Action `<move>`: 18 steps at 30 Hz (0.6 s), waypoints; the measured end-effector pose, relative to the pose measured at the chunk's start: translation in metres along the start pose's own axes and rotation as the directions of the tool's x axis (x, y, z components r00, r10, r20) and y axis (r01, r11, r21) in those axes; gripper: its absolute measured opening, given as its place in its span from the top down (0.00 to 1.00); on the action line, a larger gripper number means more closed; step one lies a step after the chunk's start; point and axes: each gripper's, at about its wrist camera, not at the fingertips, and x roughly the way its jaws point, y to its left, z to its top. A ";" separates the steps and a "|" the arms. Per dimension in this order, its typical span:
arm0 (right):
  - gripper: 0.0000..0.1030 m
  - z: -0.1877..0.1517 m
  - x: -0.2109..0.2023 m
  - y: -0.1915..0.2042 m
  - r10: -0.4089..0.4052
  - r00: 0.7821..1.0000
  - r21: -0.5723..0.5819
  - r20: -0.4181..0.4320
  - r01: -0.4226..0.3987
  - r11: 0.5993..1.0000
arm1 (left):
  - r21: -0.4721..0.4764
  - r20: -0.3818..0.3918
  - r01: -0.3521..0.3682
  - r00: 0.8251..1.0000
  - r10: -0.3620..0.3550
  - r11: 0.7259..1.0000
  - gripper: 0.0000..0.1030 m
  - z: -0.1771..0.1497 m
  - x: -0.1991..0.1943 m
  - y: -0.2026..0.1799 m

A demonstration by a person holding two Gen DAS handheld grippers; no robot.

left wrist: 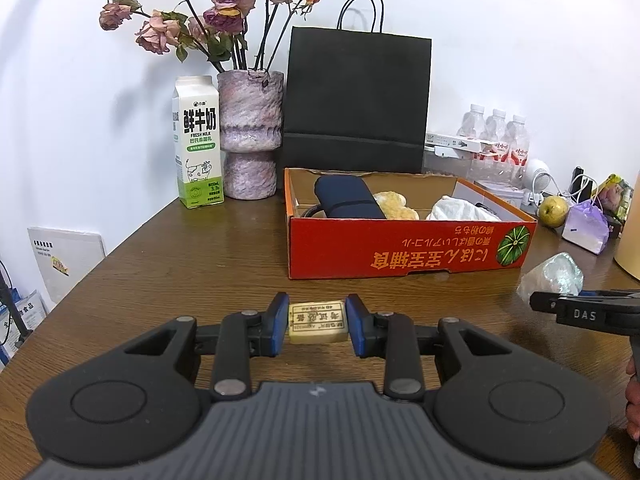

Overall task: Organize objects
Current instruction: 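Lift the block and ball and carry them into the red box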

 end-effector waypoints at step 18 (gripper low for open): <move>0.65 -0.019 -0.066 0.015 0.031 0.986 -0.090 0.167 -0.016 0.996 | 0.009 0.038 -0.005 0.999 0.005 1.000 0.69 -0.008 -0.019 -0.018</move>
